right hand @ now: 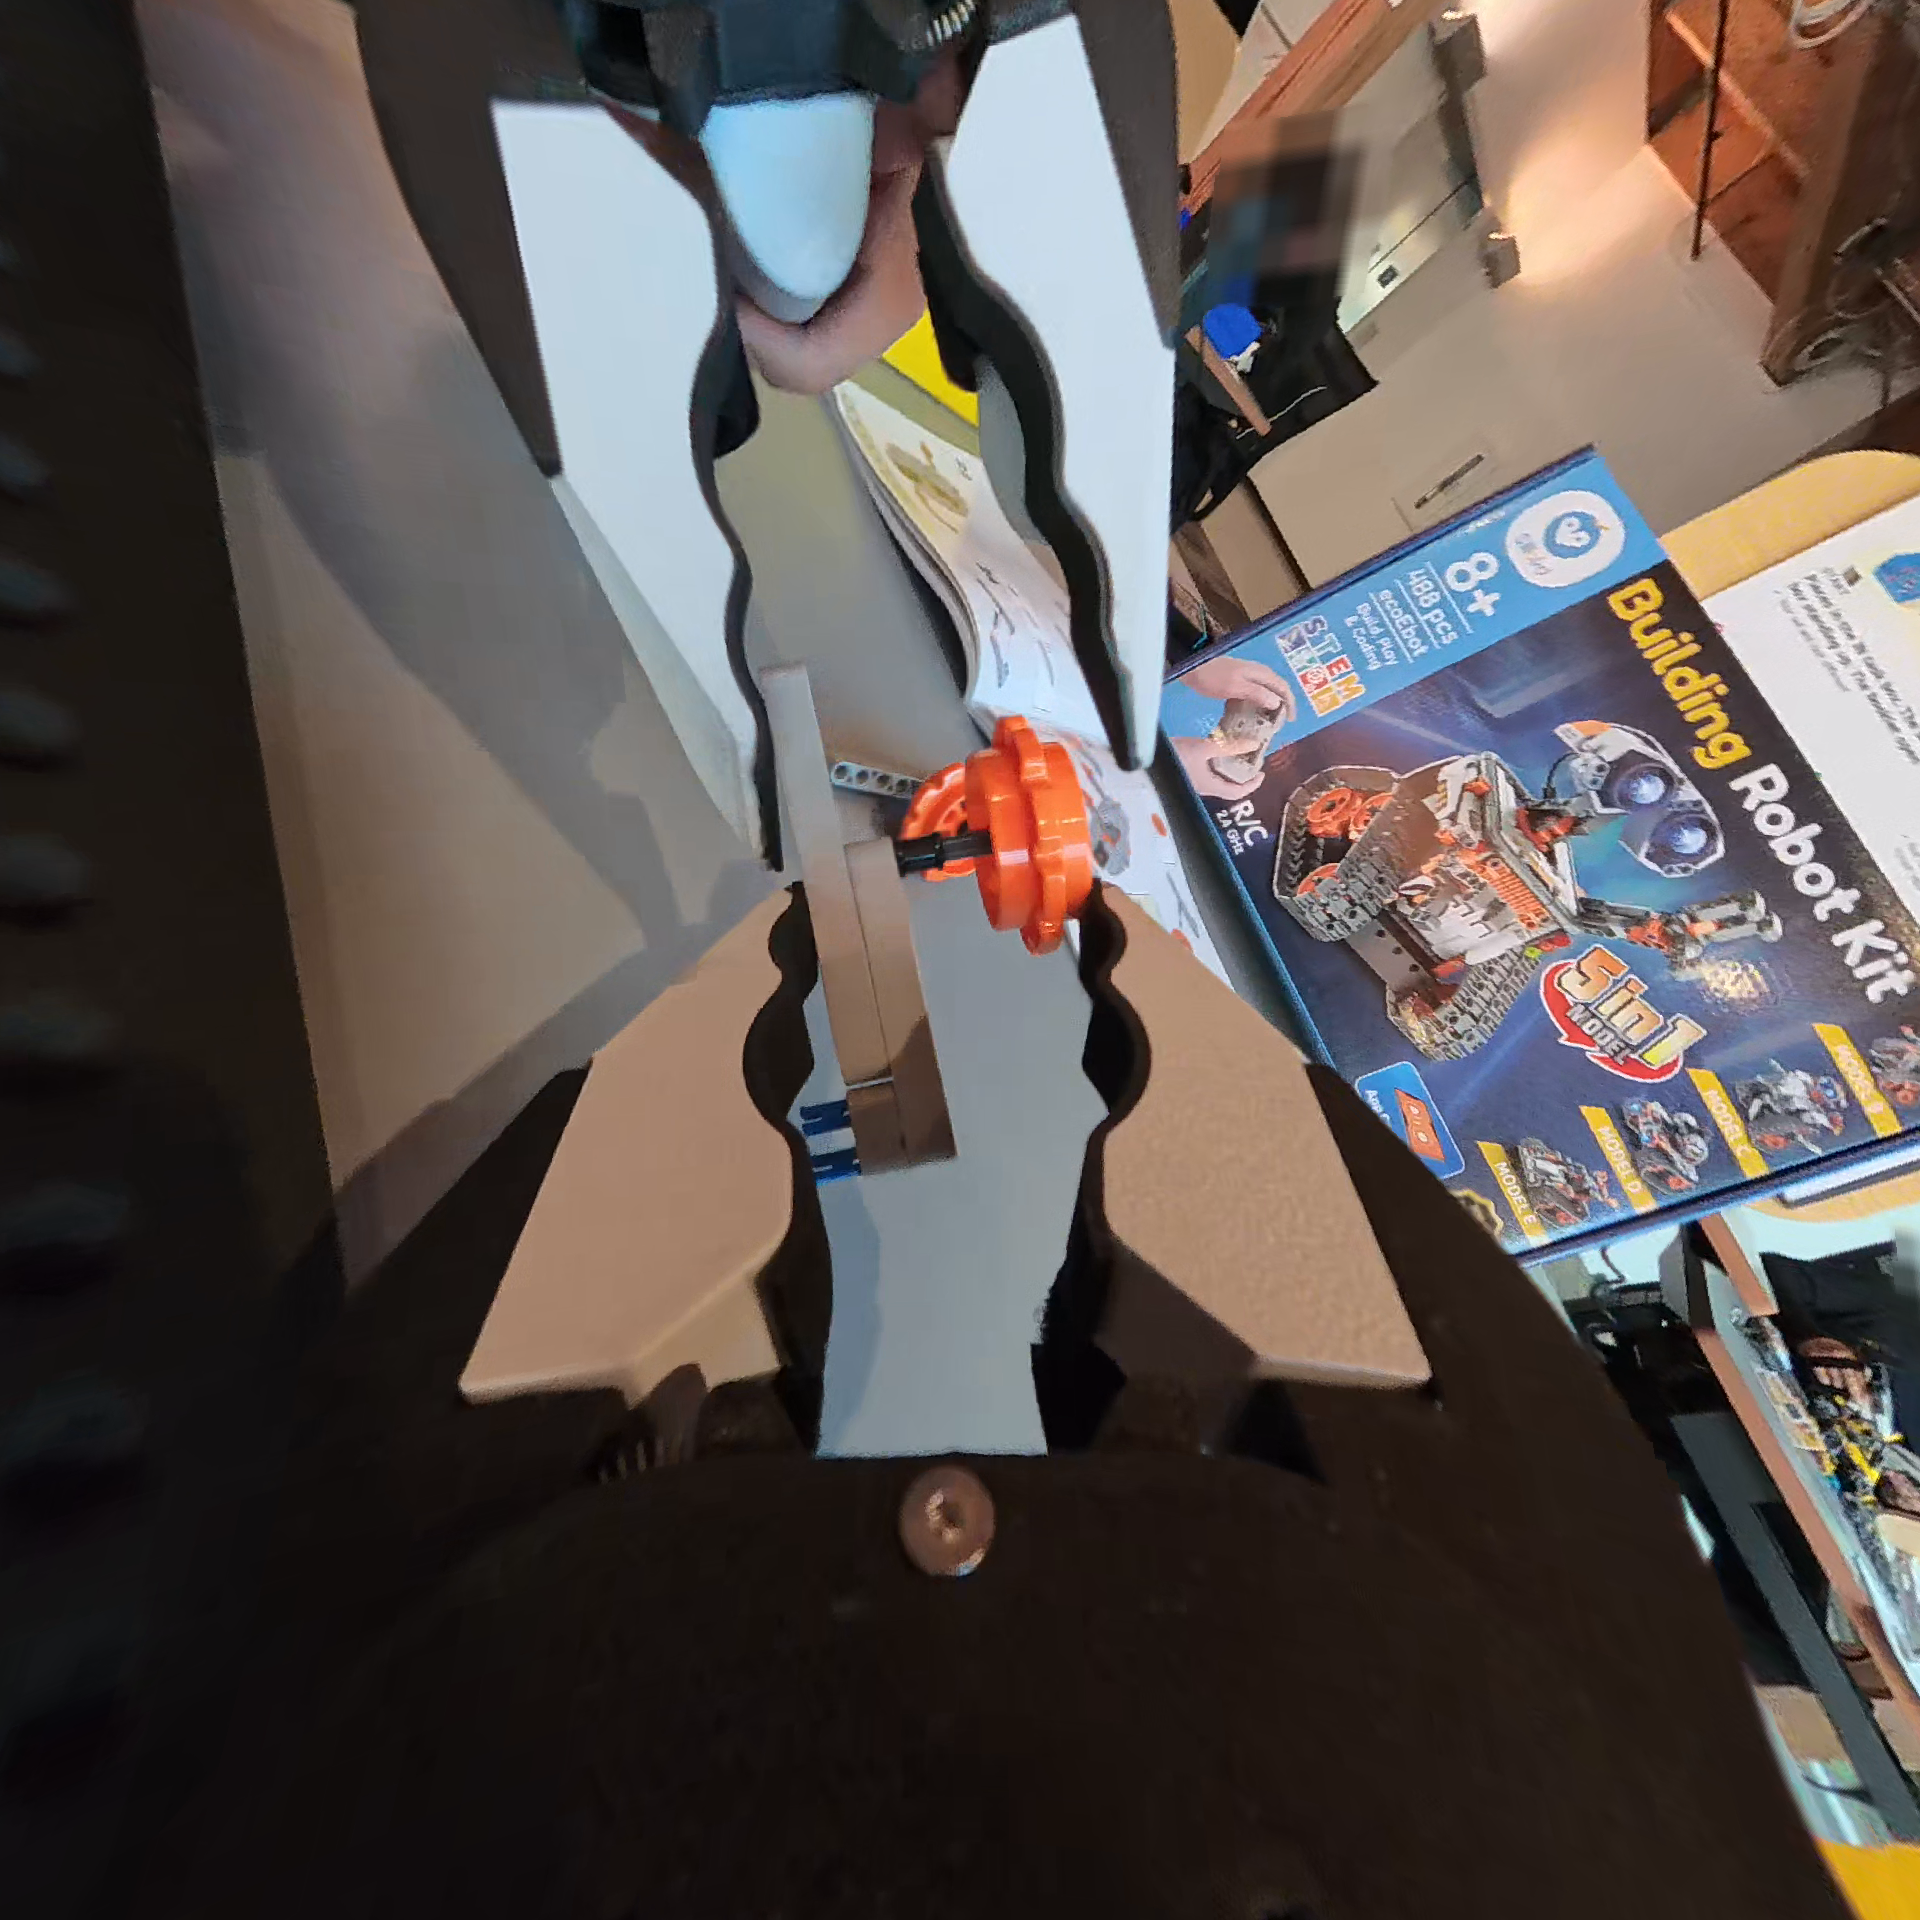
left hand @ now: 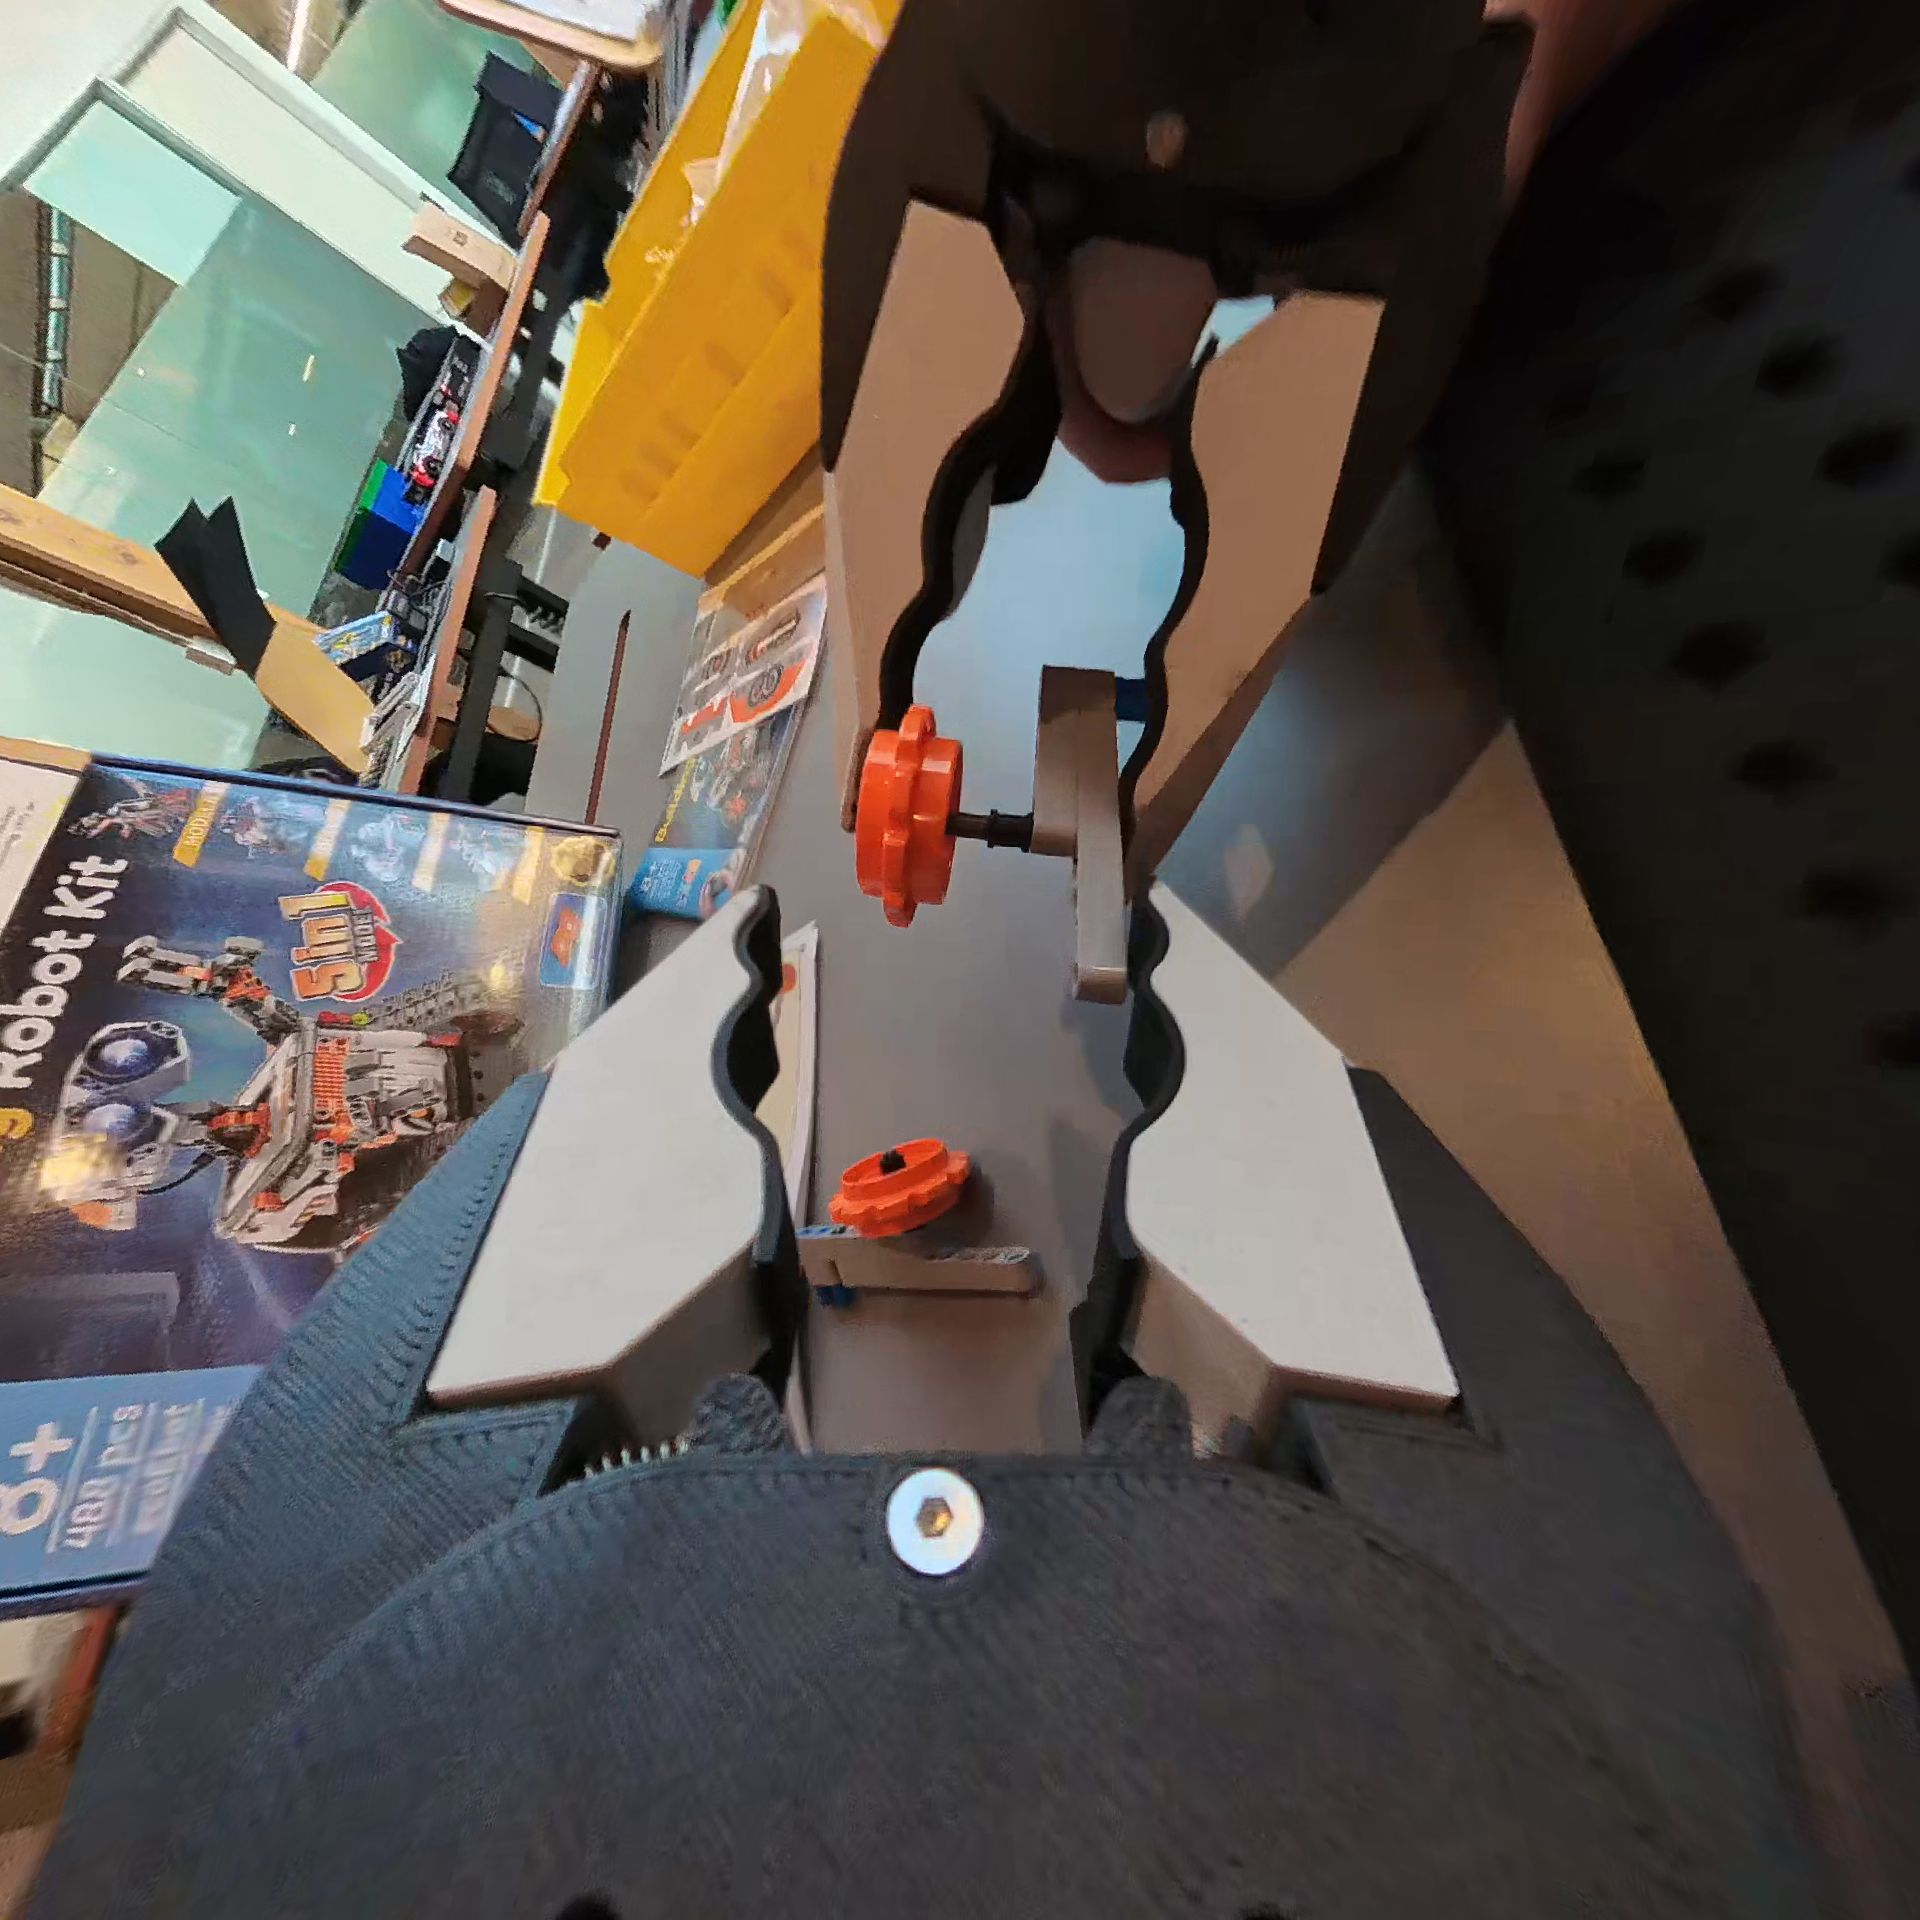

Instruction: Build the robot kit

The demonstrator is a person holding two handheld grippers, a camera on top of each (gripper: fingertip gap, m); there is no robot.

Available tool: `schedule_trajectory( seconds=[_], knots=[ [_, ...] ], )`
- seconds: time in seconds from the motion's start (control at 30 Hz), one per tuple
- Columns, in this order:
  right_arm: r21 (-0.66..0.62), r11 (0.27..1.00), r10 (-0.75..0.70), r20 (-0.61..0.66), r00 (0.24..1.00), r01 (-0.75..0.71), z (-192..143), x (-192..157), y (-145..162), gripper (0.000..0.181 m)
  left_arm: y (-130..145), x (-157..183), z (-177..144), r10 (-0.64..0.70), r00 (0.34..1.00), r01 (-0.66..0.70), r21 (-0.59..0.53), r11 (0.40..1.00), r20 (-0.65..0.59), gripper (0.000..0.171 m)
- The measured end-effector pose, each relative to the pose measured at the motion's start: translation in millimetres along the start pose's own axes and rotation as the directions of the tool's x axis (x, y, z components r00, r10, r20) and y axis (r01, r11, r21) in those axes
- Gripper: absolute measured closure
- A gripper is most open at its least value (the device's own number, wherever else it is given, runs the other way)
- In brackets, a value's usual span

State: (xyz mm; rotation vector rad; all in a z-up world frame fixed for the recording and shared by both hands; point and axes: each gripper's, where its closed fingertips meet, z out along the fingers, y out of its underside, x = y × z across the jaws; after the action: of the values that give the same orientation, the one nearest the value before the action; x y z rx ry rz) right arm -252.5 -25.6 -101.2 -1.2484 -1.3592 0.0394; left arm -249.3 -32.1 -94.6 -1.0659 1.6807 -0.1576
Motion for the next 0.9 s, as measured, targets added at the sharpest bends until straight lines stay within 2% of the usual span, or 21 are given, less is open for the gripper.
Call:
schedule_trajectory(
  seconds=[0.13,0.27,0.9],
  knots=[
    [-0.013,0.998,-0.057,0.011,0.998,0.057,2.4,-6.4,0.1,0.131,9.7,9.3,3.1,0.147,0.989,-0.146,-0.063,0.987,0.018,0.113],
    [-0.049,0.996,-0.076,0.024,0.997,0.077,5.8,-9.9,5.3,0.131,16.5,14.4,9.5,0.21,0.977,-0.207,-0.111,0.972,0.023,0.119],
    [-0.185,0.981,-0.05,0.006,0.999,0.05,9.2,-11.0,19.2,0.131,24.2,15.4,19.6,0.176,0.982,-0.165,-0.158,0.974,0.062,0.12]
  ],
)
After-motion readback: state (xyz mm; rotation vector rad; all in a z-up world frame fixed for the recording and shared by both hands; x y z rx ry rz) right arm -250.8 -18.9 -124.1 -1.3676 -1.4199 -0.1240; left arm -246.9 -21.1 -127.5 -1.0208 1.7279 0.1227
